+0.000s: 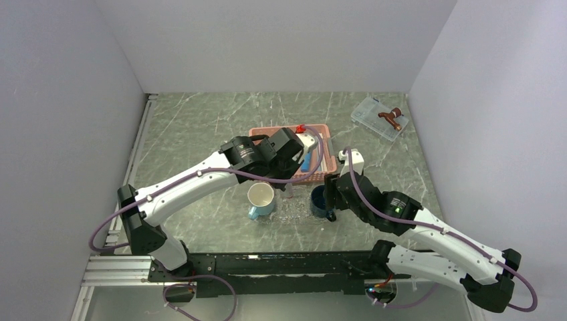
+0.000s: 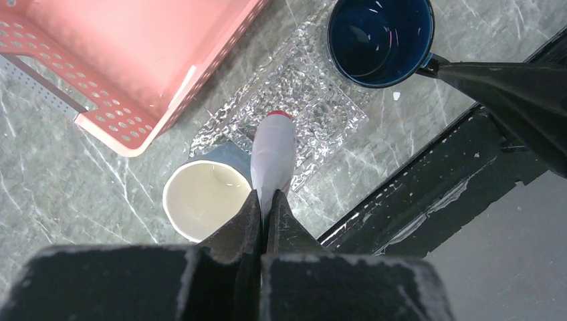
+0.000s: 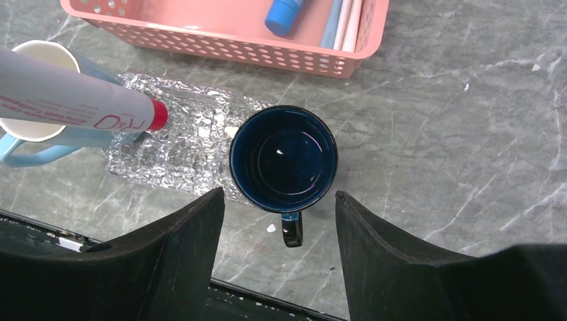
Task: Prepare toiletry sets of a toothbrush and toothpaste on the tray
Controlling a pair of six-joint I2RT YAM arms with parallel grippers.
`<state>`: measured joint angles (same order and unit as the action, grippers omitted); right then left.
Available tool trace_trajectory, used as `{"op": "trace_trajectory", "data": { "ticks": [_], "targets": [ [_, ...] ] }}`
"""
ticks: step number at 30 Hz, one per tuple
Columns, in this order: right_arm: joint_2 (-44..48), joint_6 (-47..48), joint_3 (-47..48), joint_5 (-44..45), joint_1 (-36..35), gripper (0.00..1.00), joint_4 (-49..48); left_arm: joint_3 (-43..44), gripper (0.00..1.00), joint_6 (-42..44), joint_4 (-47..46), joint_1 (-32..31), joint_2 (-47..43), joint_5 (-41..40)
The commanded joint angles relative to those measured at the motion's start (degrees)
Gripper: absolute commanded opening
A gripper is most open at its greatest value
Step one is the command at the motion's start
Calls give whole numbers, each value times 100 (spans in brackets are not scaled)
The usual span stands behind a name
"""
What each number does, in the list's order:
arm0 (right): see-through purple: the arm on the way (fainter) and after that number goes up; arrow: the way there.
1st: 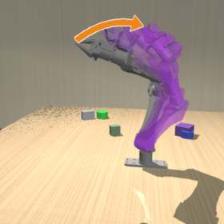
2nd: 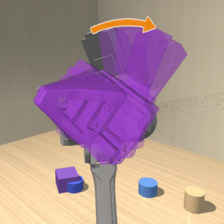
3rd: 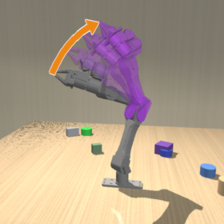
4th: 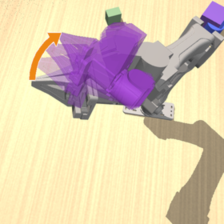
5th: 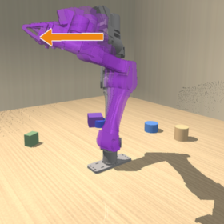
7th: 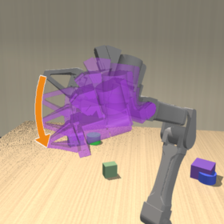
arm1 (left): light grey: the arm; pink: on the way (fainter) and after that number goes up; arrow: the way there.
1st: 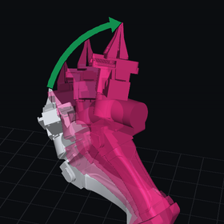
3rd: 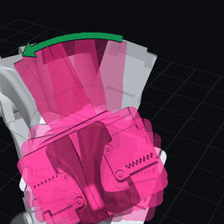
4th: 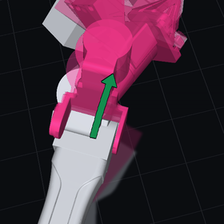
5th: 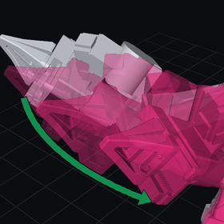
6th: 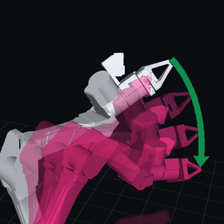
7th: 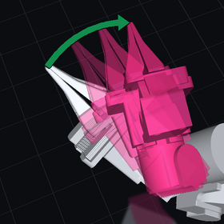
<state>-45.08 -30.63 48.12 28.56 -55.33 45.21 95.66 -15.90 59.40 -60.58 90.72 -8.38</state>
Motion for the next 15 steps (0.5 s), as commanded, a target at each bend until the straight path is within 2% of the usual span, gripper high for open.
{"op": "trace_trajectory", "data": {
  "ticks": [1, 15],
  "targets": [
    [175, -66, -47, 152, -6, 63, -65, 331, 0, -115, -64, -42, 70, -175],
    [250, -99, -186, 22, -11, 64, -116, 237, 0, -98, -145, -73, 314, -281]
  ]
}}
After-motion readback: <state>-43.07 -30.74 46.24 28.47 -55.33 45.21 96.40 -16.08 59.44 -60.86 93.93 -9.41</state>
